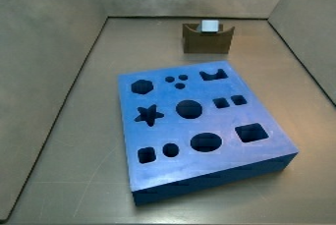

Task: Pick up the rectangle object. Move up. Place the rectangle object on the fixture. Regrasp the rectangle object. Move to above the board. Insert the rectangle object.
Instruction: Regrasp the rectangle object.

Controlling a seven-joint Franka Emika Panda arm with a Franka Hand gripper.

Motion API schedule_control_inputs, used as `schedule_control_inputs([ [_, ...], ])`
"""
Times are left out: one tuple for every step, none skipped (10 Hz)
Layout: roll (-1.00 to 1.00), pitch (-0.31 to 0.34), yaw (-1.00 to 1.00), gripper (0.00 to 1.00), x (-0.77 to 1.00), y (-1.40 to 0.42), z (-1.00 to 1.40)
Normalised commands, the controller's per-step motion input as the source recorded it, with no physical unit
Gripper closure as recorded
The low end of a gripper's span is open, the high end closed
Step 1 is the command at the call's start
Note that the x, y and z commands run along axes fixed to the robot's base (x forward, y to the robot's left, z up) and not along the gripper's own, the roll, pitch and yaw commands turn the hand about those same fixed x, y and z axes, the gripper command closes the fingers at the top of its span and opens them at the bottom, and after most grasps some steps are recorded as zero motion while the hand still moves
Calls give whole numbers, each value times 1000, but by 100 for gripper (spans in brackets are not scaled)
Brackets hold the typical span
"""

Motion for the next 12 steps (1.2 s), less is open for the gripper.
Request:
schedule_control_inputs([
  [1000, 25, 11, 0, -56, -31, 33],
  [1000, 22, 11, 0, -52, -20, 23],
  [1000, 17, 11, 0, -44, -43, 12],
  [1000, 14, 11, 0, -45, -37, 15],
  [1000, 8, 11, 0, -47, -32, 19],
  [1000, 4, 11, 0, -50, -29, 19],
  [1000, -2, 11, 0, -45, -31, 15],
  [1000, -5, 11, 0, -45, -25, 7],
  [1000, -13, 12, 0, -42, -27, 11],
  [1000, -16, 12, 0, -41, -24, 11],
  [1000, -22, 12, 0, -39, -26, 9],
  [1000, -27, 13, 0, -37, -20, 9],
])
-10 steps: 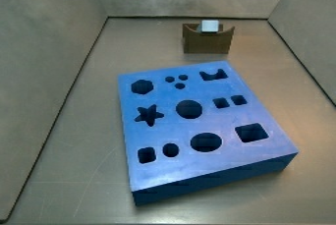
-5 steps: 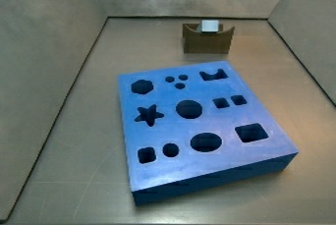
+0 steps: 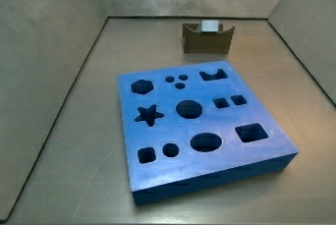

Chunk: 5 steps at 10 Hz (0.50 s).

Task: Pick up the rectangle object. Move up. Place the rectangle object on the fixture. Regrasp the rectangle object. Move to above the board. Insert the rectangle object.
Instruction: Regrasp the rectangle object.

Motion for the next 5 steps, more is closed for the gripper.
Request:
schedule_control_inputs([
  [1000, -31, 13, 0, -33, -24, 11],
  [1000, -39, 13, 0, -28, -24, 10],
  [1000, -44, 14, 0, -25, -25, 10],
  [1000, -51, 14, 0, -21, -21, 10],
  [1000, -55, 15, 0, -18, -20, 9],
])
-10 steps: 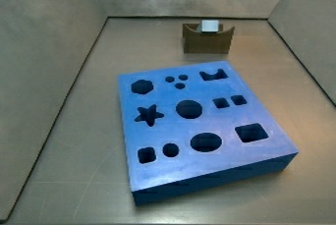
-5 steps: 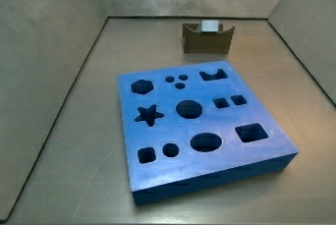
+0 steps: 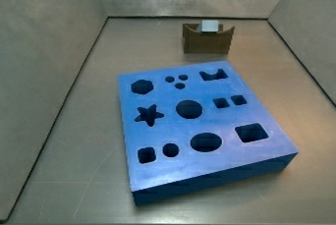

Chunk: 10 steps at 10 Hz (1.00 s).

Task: Pick up the rectangle object. Move up. Place the rectangle object on the fixture. Regrasp the rectangle object. Move to above the board. Insert the rectangle object.
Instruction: Regrasp the rectangle object.

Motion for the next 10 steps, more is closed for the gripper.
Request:
schedule_control_inputs([
  [1000, -59, 15, 0, -16, -19, 9],
  [1000, -63, 15, 0, -17, -16, 8],
  [1000, -64, 15, 0, -19, -19, 6],
  [1000, -65, 15, 0, -19, -18, 6],
  [1000, -65, 15, 0, -19, -16, 7],
  [1000, -64, 15, 0, -19, -17, 6],
  [1000, -63, 15, 0, -16, -18, 8],
  [1000, -61, 15, 0, -14, -21, 10],
  [1000, -55, 14, 0, -6, -21, 14],
  [1000, -53, 14, 0, -2, -17, 13],
])
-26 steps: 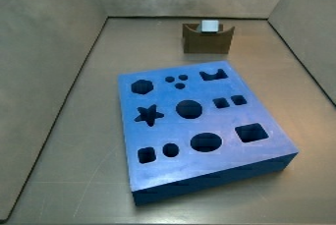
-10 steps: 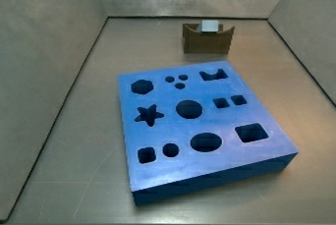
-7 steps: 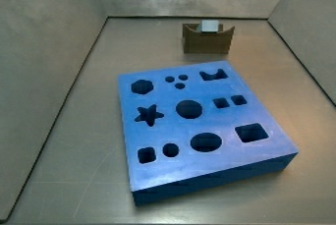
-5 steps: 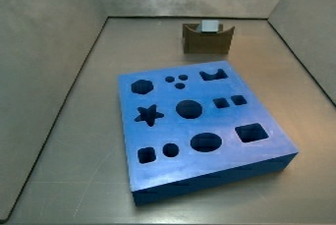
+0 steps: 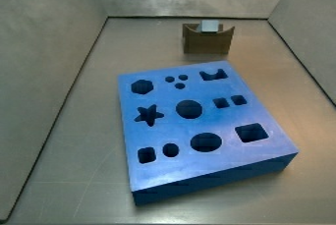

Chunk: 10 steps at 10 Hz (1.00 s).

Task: Pick up the rectangle object. Move up. Place the rectangle object on the fixture. Regrasp the rectangle object. Move to above the board. Insert the rectangle object.
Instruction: Regrasp the rectangle object.

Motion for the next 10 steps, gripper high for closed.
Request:
schedule_control_inputs([
  [1000, -46, 13, 0, 6, -28, 1],
  [1000, -42, 13, 0, 9, -27, -3],
  [1000, -30, 12, 0, 16, -24, 1],
  [1000, -22, 12, 0, 24, -23, -5],
  [1000, -11, 13, 0, 27, -31, -9],
  [1000, 5, 14, 0, 35, -29, -12],
  [1000, 17, 18, 0, 41, -32, -13],
  [1000, 28, 19, 0, 43, -28, -13],
  [1000, 62, 28, 0, 49, -31, -6],
  [1000, 73, 33, 0, 56, -33, -6],
])
